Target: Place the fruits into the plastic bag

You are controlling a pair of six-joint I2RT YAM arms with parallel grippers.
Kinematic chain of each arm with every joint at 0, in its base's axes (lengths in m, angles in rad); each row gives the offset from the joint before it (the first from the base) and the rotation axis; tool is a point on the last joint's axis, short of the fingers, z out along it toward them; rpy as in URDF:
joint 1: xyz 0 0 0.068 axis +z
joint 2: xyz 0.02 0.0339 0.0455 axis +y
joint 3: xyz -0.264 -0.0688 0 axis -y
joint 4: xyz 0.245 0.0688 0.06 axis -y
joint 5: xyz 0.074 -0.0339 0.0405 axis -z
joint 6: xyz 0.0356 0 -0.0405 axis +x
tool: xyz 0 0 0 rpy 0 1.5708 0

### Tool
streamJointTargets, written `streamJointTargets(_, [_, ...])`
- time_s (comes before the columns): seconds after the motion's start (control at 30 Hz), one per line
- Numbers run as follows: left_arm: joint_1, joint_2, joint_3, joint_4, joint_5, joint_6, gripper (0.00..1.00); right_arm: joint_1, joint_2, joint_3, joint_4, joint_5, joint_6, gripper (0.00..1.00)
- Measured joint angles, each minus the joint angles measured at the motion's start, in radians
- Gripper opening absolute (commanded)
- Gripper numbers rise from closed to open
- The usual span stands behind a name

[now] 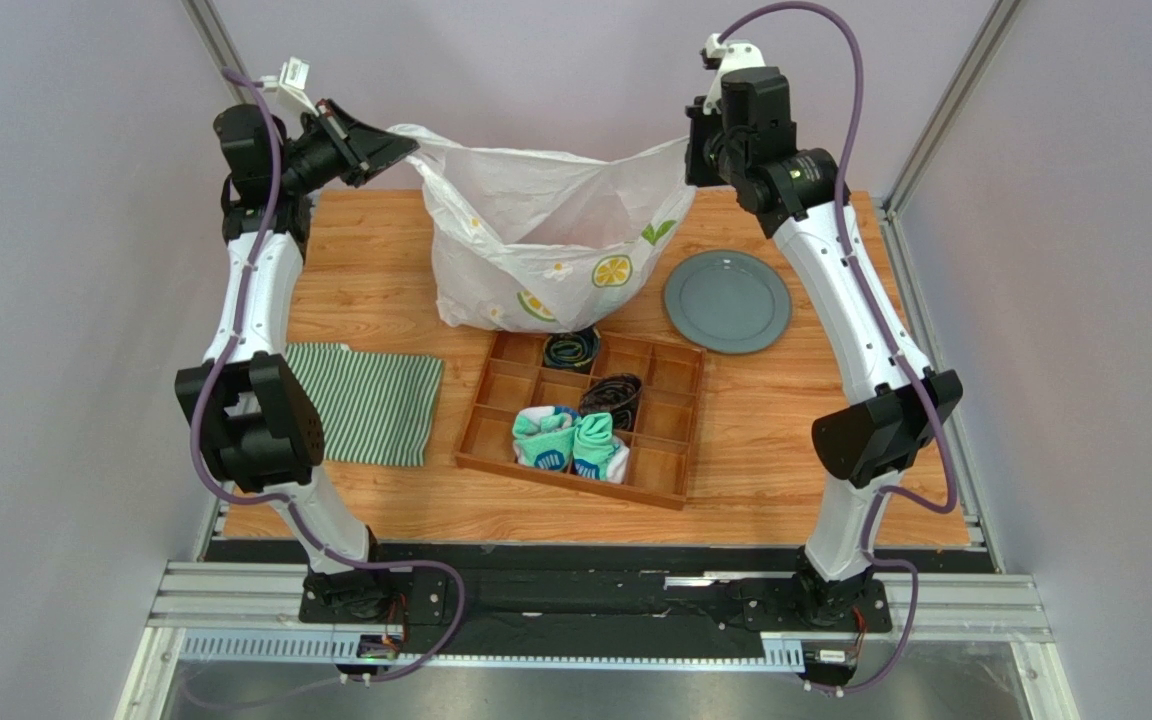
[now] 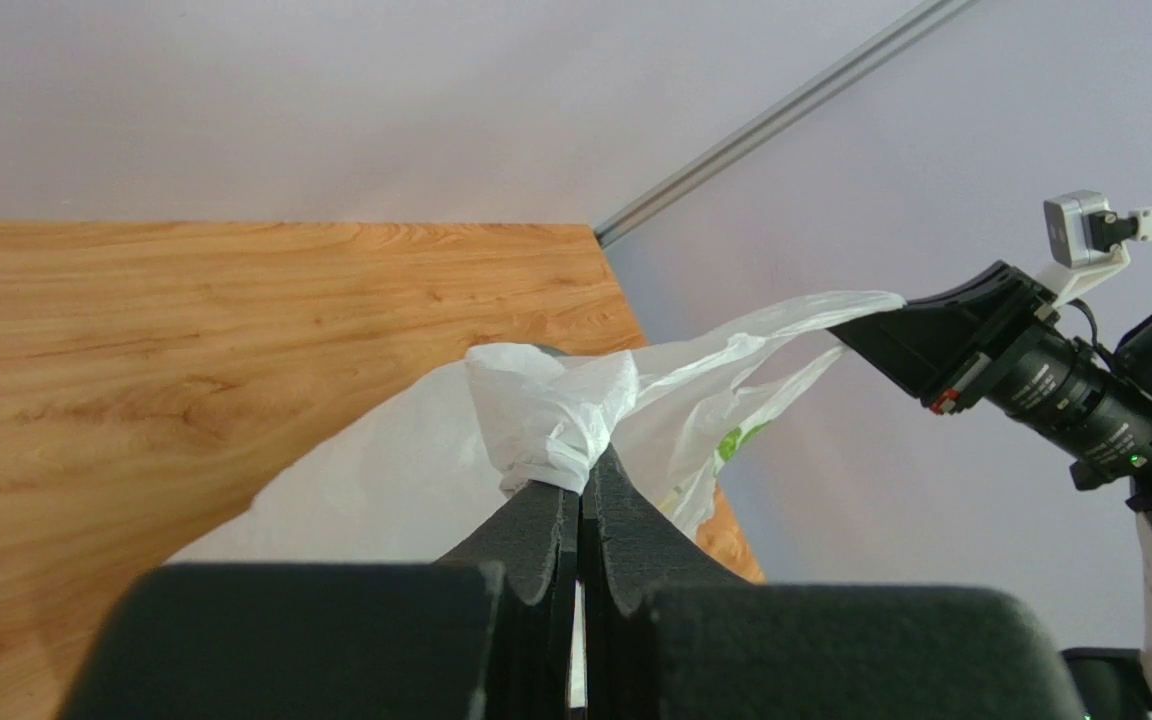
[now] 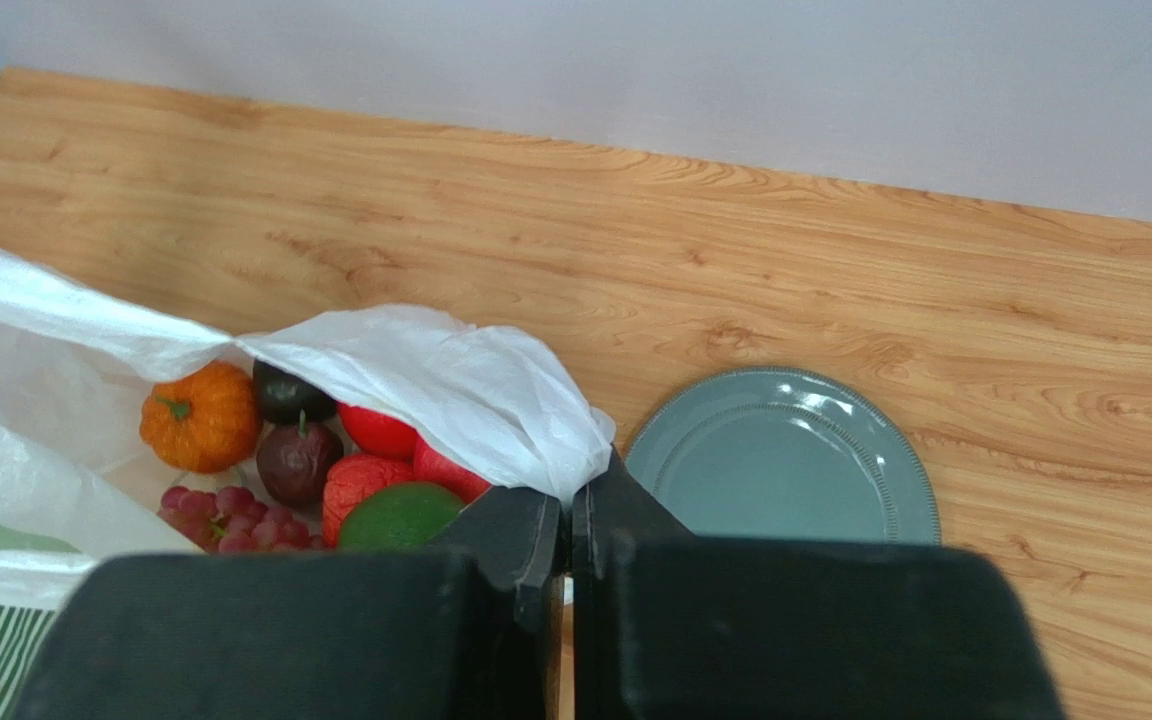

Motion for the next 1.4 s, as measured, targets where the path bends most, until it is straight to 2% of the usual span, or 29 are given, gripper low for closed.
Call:
streamJointTargets(0.2, [-0.014, 0.084, 0.024, 0.066, -0.004, -0.002, 0.00, -0.058, -0.003, -0.023, 0.017, -0.004, 0.027, 0.00])
streamJointTargets(0.37, [-0.035, 0.188, 0.072, 0.066, -0.006, 0.011, 0.00, -0.078, 0.008, -0.051, 0.026, -0.004, 0.042, 0.00])
streamJointTargets(0.6, [-0.041, 0.250, 0.104, 0.069, -0.007, 0.028, 0.00, -0.091, 0.029, -0.058, 0.026, -0.003, 0.043, 0.00])
streamJointTargets(0.67, [-0.042, 0.257, 0.104, 0.069, -0.006, 0.031, 0.00, -0.092, 0.032, -0.064, 0.026, -0.004, 0.043, 0.04])
streamJointTargets(0.77, [-0.043, 0.259, 0.104, 0.068, -0.007, 0.041, 0.22, -0.093, 0.033, -0.072, 0.026, -0.005, 0.045, 0.17])
streamJointTargets(0.8, [-0.043, 0.258, 0.105, 0.068, -0.007, 0.049, 0.37, -0.093, 0.033, -0.075, 0.026, -0.006, 0.046, 0.23])
streamJointTargets(0.83, [-0.043, 0.258, 0.108, 0.065, -0.009, 0.057, 0.43, -0.093, 0.033, -0.078, 0.027, -0.008, 0.048, 0.36])
streamJointTargets(0.87, [-0.043, 0.257, 0.109, 0.059, -0.016, 0.064, 0.48, -0.093, 0.033, -0.081, 0.026, -0.010, 0.047, 0.43])
streamJointTargets(0.9, [-0.043, 0.255, 0.110, 0.050, -0.019, 0.079, 0.60, -0.095, 0.033, -0.082, 0.026, -0.011, 0.052, 0.57])
streamJointTargets(0.93, [-0.043, 0.251, 0.110, 0.036, -0.031, 0.093, 0.67, -0.097, 0.033, -0.084, 0.026, -0.017, 0.051, 0.63])
streamJointTargets(1.0, [-0.043, 0.238, 0.110, 0.000, -0.053, 0.132, 0.72, -0.098, 0.033, -0.090, 0.028, -0.032, 0.051, 0.75])
streamJointTargets(1.03, [-0.043, 0.228, 0.110, -0.020, -0.066, 0.151, 0.83, -0.099, 0.032, -0.097, 0.034, -0.042, 0.049, 0.77])
streamJointTargets(1.17, [-0.042, 0.157, 0.089, -0.076, -0.122, 0.216, 0.89, -0.103, 0.028, -0.122, 0.041, -0.095, 0.041, 0.80])
streamJointTargets(1.4, [-0.042, -0.045, -0.029, -0.058, -0.172, 0.303, 0.90, -0.104, -0.048, -0.207, 0.051, -0.238, 0.024, 0.82])
